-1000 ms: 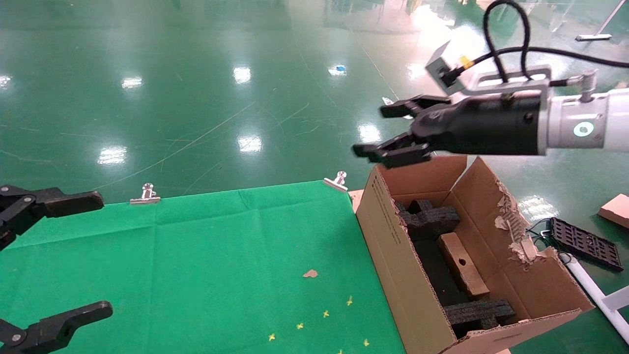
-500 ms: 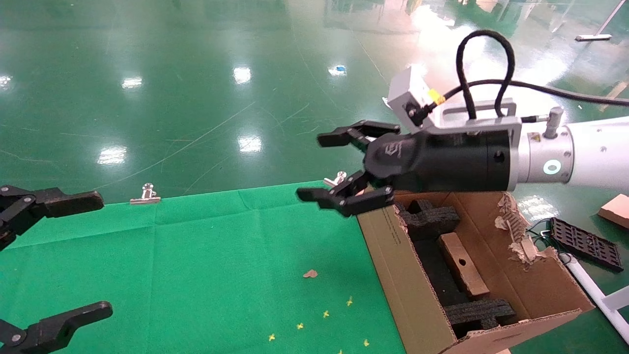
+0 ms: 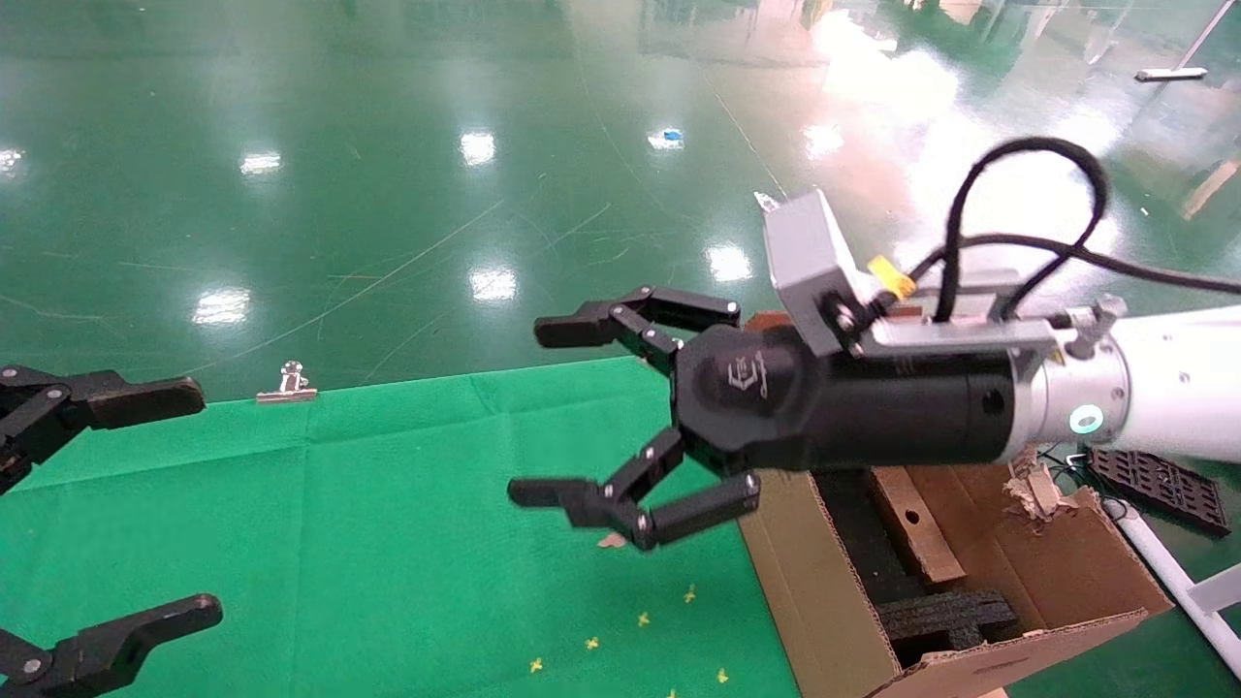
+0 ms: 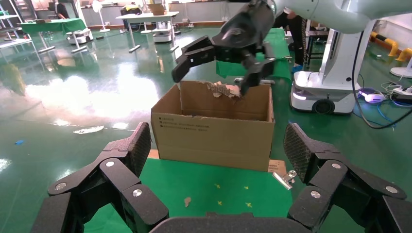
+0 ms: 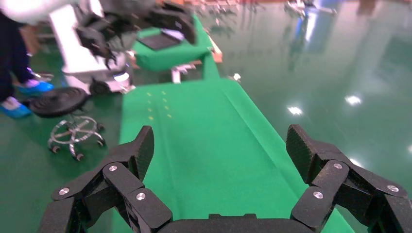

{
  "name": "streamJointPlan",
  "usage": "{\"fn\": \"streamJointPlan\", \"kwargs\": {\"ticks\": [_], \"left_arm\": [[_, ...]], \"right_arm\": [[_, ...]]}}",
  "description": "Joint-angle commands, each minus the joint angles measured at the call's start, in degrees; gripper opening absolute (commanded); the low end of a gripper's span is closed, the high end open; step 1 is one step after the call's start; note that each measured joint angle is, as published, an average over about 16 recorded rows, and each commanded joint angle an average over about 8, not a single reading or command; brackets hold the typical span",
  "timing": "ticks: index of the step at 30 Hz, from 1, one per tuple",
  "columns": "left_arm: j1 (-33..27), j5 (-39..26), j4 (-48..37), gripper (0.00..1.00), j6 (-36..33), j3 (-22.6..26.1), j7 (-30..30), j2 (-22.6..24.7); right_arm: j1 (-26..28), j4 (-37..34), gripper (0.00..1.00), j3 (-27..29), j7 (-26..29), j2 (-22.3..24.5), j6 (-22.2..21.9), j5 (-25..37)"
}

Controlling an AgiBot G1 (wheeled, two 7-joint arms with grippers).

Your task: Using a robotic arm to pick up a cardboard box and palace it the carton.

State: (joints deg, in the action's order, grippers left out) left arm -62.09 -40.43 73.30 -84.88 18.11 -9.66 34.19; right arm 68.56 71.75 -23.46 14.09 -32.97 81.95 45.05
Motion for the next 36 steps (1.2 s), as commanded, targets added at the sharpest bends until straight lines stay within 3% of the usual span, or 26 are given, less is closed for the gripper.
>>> {"fn": "streamJointPlan", "kwargs": {"ticks": [1,12,36], "left_arm": [[0.0,0.0,0.0,1.0,0.0,0.0,0.0,0.0],[0.01,0.02,-0.01,1.0,0.03,0.01,0.01,-0.02],[0.01,0.02,-0.01,1.0,0.03,0.01,0.01,-0.02]], "right_arm": [[-2.05,0.54,1.0,2.18,-0.98,-0.6,1.1,-0.94],[-8.66,2.2,1.0,9.22,-3.85,-2.53,4.59,-4.03],[-7.03,1.83,1.0,7.48,-3.3,-2.06,3.73,-3.21]]}}
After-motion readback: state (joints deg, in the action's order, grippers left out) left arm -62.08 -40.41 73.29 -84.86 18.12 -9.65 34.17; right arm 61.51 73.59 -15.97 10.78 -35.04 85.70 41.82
